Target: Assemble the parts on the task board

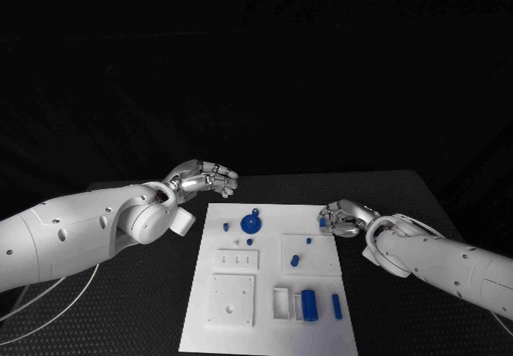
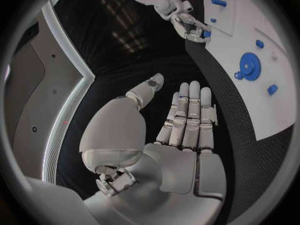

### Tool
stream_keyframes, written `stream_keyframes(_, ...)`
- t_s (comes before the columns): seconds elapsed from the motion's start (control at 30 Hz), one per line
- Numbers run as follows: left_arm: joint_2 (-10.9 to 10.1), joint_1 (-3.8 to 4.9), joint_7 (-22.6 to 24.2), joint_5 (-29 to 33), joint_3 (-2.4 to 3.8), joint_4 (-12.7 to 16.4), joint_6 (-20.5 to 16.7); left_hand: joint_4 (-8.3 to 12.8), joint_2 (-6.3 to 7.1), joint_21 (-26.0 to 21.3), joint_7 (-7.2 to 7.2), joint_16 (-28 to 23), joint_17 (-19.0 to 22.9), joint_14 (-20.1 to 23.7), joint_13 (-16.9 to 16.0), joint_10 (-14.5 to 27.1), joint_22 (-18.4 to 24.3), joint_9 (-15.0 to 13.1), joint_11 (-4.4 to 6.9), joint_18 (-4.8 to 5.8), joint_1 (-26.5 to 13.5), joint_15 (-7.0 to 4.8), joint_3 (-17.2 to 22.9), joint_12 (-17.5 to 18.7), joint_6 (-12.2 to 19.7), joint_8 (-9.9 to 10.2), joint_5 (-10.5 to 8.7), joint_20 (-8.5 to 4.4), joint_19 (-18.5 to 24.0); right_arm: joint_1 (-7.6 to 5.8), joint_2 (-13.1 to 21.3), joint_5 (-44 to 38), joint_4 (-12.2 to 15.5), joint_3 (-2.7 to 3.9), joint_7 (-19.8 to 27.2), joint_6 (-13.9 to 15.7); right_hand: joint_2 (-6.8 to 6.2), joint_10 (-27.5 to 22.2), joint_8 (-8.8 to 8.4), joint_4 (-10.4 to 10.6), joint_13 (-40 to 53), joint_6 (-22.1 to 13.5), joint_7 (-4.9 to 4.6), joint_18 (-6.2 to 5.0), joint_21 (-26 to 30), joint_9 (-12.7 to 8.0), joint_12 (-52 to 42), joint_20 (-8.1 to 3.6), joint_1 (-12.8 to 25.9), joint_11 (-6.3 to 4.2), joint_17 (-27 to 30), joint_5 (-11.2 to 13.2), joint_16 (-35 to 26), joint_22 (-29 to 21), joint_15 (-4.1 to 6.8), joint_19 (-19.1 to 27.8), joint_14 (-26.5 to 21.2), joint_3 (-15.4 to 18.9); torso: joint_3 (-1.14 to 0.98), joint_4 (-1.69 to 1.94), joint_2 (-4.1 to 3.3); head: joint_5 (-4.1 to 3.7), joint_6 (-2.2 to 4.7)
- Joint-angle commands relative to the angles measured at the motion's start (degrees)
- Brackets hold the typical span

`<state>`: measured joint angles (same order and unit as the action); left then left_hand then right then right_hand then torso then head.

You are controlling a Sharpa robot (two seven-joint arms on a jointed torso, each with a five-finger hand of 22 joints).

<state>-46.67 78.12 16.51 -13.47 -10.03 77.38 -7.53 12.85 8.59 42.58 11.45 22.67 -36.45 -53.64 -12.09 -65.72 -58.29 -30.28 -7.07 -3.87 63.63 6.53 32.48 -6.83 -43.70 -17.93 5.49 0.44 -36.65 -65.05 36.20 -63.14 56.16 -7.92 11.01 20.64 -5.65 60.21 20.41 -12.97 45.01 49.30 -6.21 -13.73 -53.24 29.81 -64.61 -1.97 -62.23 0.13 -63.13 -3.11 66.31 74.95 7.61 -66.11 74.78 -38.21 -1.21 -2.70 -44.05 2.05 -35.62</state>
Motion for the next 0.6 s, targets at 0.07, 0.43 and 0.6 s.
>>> stream_keyframes(0.07, 0.06, 0.03, 0.31, 0.16, 0.04, 0.14, 0.01, -0.31, -0.06, 0.39, 0.19, 0.07, -0.1, -0.29, -0.06, -0.02, 0.1, -0.1, -0.23, -0.48, 0.33, -0.06, -0.09, 0.21, 0.4, 0.37, -0.21, 0.38, 0.1, 0.16, 0.07, -0.88, -0.02, -0.1, -0.65, -0.5, 0.51, -1.38, 0.21, -0.05, -0.09, 11.75, 1.83, -1.27, -0.21, 0.11, -0.2, -0.19, 0.07, -2.01, -0.08, 0.32, -0.24, 0.88, 0.39, -0.2, -0.04, -0.45, 0.0, -0.02, 0.0, -0.05, -0.04)
stream_keyframes(0.43, 0.06, 0.03, 0.23, -0.11, 0.04, 0.03, 0.82, -0.96, -0.61, 0.65, -0.55, 0.05, -0.48, -0.49, -0.56, -1.61, 0.34, -0.7, 0.47, -0.48, 0.12, -0.09, -0.15, -0.3, -1.28, -0.46, -0.23, 0.38, 0.2, 0.15, 0.44, 0.1, 0.48, -0.1, -2.93, 0.27, 1.24, 0.51, 0.89, -1.43, -0.52, 12.37, 2.22, -1.27, -0.68, 0.97, 0.07, -0.24, 0.8, -2.38, -0.53, 0.32, 0.32, 0.88, 0.64, -0.92, 0.55, -0.22, 0.02, 0.05, 0.03, -0.16, -0.19)
stream_keyframes(0.6, 0.08, 0.04, 0.14, -0.8, 0.04, -0.05, 1.62, -1.83, -1.77, 1.07, -2.21, 1.26, -1.48, -2.25, -1.43, -4.7, 0.79, -1.38, 1.8, -0.33, -0.53, -0.83, -0.4, -1.34, -4.92, -1.82, -0.19, -0.08, 0.01, 0.13, 0.9, -0.6, 1.44, -0.09, -5.41, 1.36, 1.73, 1.04, 0.97, -2.38, -0.71, 12.44, 2.24, -1.27, -0.81, 1.2, 0.33, -0.35, 1.09, -2.41, -0.75, 0.32, 0.48, 0.88, 0.65, -1.09, 0.57, -0.02, 0.07, 0.05, 0.02, -0.22, -0.19)
